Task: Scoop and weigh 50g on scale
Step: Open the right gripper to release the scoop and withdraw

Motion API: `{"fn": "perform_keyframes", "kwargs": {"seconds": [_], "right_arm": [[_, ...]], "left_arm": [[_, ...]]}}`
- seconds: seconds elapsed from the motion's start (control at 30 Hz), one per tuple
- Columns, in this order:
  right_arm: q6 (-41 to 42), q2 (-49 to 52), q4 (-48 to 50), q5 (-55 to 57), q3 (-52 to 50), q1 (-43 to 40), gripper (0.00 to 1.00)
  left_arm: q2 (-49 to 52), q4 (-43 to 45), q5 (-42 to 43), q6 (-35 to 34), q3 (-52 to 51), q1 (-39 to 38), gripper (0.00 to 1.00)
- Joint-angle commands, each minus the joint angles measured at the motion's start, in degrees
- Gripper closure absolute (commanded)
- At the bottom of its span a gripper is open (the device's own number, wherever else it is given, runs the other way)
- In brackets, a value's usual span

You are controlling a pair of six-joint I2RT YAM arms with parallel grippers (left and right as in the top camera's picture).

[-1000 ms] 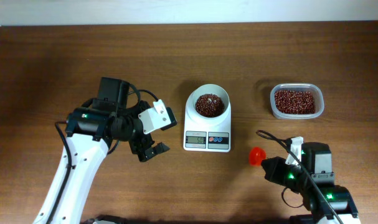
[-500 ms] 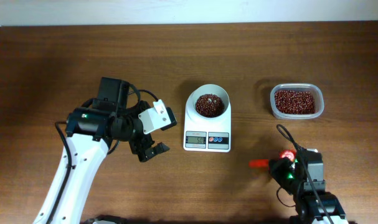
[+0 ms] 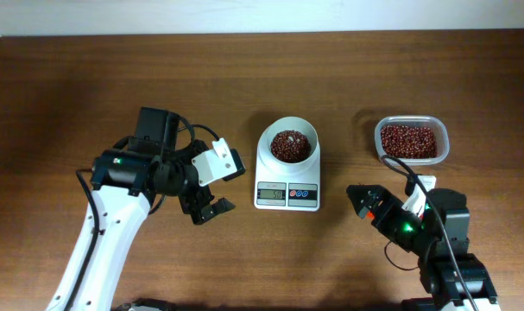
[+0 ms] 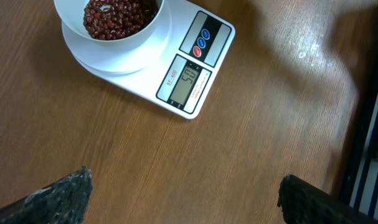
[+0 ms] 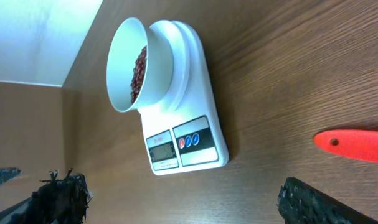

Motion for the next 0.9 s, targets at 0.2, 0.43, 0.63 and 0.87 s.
{"fn": "perform_keyframes", "kwargs": {"seconds": [0.2,0.43,0.63,0.87], "right_arm": [[-1.7,0.2,-4.4,1.8,1.1,0.2,0.01],[-25.7,-14.5,-0.6,16.2,-0.1,0.3,0.01],[-35.0,-29.7,3.7,20.6,-1.9,0.2,0.01],[-34.9,-39.9,20.9,18.8,-17.1,0.2,0.01]], "left_arm": [[-0.1,0.1,1.0,0.9,-0.2,-0.2,0.01],[-0.1,0.1,1.0,0.9,-0.2,-0.2,0.01],[-0.1,0.1,1.0,0.9,-0.2,-0.2,0.01],[-0.1,0.1,1.0,0.9,-0.2,-0.2,0.01]]}}
